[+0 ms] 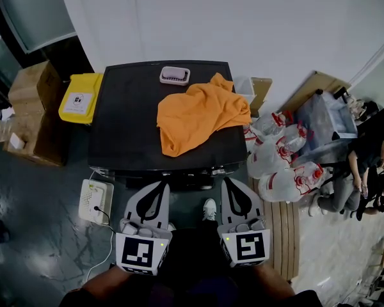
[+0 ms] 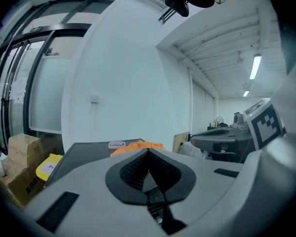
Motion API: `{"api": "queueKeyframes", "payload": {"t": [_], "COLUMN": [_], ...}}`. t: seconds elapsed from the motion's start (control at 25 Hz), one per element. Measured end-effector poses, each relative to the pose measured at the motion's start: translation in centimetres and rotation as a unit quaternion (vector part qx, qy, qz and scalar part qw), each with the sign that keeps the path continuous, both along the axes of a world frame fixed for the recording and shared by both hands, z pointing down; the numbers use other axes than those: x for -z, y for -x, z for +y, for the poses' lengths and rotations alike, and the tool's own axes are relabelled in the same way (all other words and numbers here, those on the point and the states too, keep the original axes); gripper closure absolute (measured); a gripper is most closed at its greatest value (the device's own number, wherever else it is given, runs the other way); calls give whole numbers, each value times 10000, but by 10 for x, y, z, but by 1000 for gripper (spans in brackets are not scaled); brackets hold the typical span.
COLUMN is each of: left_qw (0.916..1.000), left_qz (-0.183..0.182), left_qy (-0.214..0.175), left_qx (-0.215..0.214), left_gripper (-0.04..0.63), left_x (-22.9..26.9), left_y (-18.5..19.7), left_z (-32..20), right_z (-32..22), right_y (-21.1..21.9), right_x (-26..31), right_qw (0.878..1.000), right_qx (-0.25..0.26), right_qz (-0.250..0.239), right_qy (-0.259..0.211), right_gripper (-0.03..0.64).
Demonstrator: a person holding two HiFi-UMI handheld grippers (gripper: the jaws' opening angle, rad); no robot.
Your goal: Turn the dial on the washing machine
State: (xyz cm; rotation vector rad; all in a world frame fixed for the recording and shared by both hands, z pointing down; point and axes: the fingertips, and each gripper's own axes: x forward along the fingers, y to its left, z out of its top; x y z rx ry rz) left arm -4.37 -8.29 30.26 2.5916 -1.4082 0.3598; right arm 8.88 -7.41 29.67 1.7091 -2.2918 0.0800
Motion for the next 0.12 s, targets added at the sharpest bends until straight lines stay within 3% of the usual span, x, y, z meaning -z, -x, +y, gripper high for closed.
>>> {"api": "queueKeyframes", "payload": {"t": [0.12], "left_qw": [10000], "left_qz": [14], "left_qy": [14], "left_qx": [12], "left_gripper": [584], "left_x": [-2], "left_y": [1], "left_z": [2], "right_z": [2], "right_y": [1], "right_x": [-2], "right_qw": [10000], "right_qx": [5], "right_qz": [-16], "right_qy": [15], "right_gripper": [603]}}
